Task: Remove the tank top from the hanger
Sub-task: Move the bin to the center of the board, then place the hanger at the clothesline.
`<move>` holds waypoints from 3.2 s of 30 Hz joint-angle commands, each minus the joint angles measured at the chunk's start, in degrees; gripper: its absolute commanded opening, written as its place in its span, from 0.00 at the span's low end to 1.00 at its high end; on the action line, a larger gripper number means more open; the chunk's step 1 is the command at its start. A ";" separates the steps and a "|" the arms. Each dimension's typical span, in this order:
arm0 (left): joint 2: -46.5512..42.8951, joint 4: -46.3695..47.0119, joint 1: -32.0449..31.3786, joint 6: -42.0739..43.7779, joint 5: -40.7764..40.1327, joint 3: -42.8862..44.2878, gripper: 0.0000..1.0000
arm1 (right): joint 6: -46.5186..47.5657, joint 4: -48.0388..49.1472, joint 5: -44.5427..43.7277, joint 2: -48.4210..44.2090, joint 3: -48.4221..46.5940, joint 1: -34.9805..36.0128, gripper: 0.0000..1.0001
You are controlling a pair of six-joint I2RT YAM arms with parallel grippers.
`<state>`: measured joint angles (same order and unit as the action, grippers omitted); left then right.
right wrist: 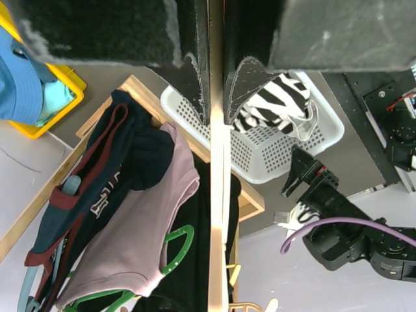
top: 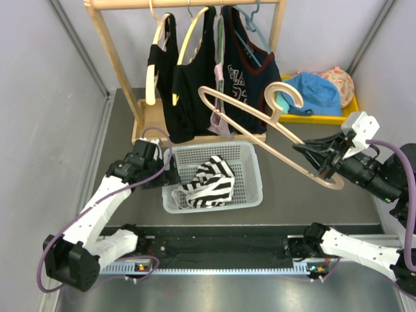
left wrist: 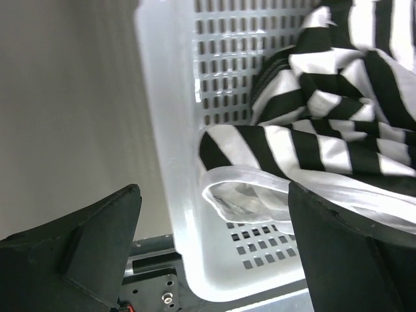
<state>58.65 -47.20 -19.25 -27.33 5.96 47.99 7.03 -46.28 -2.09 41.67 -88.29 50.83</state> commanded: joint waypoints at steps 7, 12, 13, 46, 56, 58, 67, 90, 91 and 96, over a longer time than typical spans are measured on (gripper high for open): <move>-9.68 3.17 0.00 23.16 28.64 10.37 0.99 | 0.44 -1.34 5.42 2.98 -2.67 -0.47 0.00; -25.23 5.45 -0.09 37.50 44.22 9.32 0.99 | 0.88 -6.00 12.97 4.56 -2.94 -0.47 0.00; -27.34 6.41 -0.09 42.05 46.14 9.14 0.99 | 0.80 -7.23 15.60 5.43 -3.64 -0.47 0.00; -21.12 3.87 0.00 50.71 66.81 16.79 0.67 | 8.44 -11.64 36.01 16.34 -8.83 -0.20 0.00; -20.86 8.88 -0.09 43.59 64.18 15.29 0.00 | 7.91 -9.27 35.31 17.22 -8.48 -0.20 0.00; -21.21 9.14 -0.09 44.12 65.06 14.86 0.00 | 7.91 -8.66 34.17 17.39 -8.13 -0.20 0.00; -20.07 8.62 0.00 41.39 54.71 17.40 0.00 | 4.58 7.42 13.54 10.90 -0.31 -0.29 0.57; -28.15 29.27 0.52 36.03 -7.95 33.84 0.00 | 4.05 22.37 -13.73 -4.14 11.30 -0.20 0.76; -28.16 29.36 0.61 36.21 -9.80 34.01 0.00 | 3.96 22.38 -13.73 -4.05 11.12 -0.20 0.75; -29.29 23.92 0.44 40.42 -16.76 32.70 0.00 | 3.43 21.50 -13.12 -2.74 9.28 -0.20 0.76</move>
<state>30.41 -22.33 -18.87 10.24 -2.02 80.82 11.70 -25.02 -14.98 37.65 -75.90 50.83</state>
